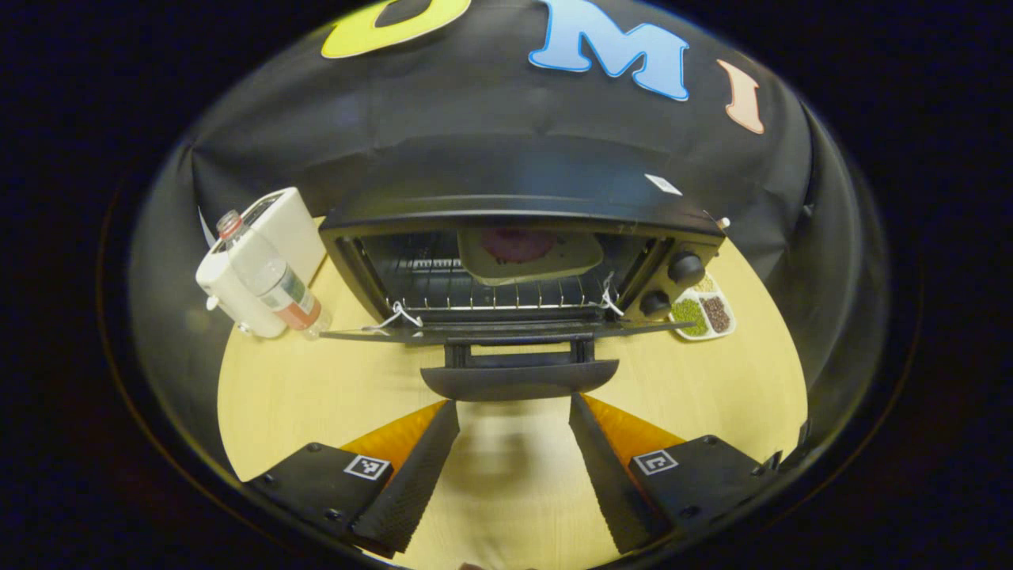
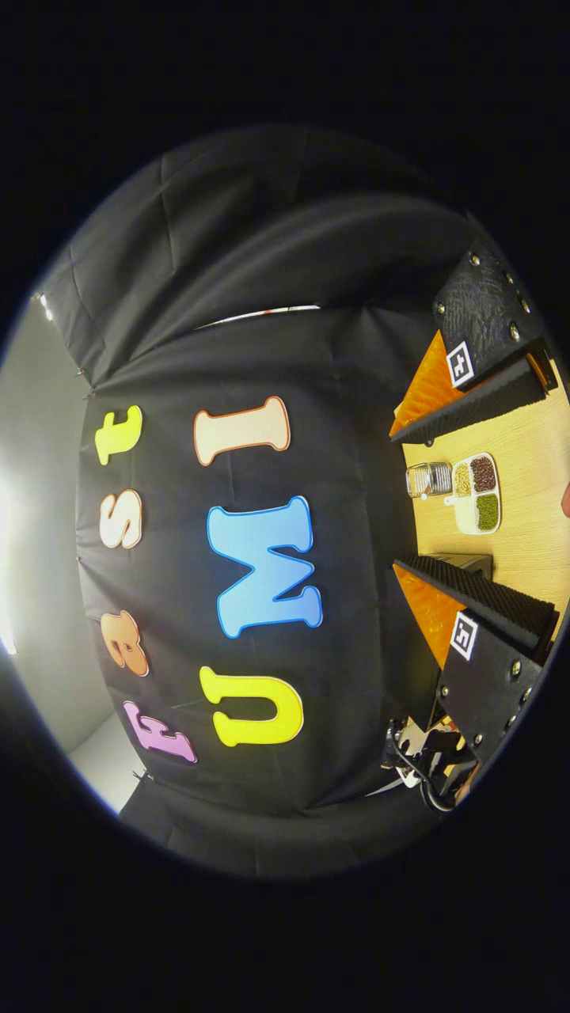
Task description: Open the electric oven with the left hand, put the food in, and close the electric oven.
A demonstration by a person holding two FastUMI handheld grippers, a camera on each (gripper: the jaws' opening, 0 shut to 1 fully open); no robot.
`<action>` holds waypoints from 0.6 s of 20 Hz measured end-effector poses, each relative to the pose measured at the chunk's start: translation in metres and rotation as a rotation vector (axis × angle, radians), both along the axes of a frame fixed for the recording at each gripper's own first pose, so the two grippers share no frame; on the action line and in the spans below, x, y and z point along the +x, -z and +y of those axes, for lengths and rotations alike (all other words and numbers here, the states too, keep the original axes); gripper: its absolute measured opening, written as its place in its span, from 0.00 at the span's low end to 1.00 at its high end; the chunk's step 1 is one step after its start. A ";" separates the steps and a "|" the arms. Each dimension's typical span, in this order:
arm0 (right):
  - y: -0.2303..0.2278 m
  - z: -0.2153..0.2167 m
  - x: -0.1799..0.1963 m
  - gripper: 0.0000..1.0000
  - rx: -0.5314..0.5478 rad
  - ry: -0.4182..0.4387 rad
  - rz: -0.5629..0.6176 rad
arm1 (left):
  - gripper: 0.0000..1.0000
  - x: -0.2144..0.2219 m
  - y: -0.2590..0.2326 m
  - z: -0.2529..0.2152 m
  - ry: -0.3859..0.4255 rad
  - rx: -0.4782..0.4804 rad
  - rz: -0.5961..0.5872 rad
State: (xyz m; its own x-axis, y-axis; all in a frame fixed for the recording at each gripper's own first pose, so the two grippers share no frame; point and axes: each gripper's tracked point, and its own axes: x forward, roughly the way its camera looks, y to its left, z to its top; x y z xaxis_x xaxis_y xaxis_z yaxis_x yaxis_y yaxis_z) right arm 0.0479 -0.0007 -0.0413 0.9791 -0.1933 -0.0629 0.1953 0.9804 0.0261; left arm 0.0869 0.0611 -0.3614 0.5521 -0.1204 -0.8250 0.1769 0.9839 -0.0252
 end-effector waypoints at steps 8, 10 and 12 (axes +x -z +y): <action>0.009 -0.002 0.007 0.88 -0.007 -0.001 0.028 | 0.95 0.015 -0.035 -0.002 -0.001 0.000 -0.101; 0.008 0.003 0.011 0.88 -0.013 -0.014 0.026 | 0.99 0.016 -0.056 -0.007 -0.003 -0.014 -0.156; 0.002 0.008 0.013 0.88 -0.021 -0.030 0.018 | 0.96 0.018 -0.089 -0.012 -0.013 -0.050 -0.245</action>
State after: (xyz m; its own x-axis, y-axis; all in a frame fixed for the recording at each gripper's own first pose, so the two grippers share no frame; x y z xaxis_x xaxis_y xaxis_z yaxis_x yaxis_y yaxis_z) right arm 0.0611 0.0073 -0.0436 0.9832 -0.1656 -0.0768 0.1663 0.9861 0.0022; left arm 0.1044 0.0489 -0.2724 0.7369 -0.1492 -0.6593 0.1709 0.9848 -0.0319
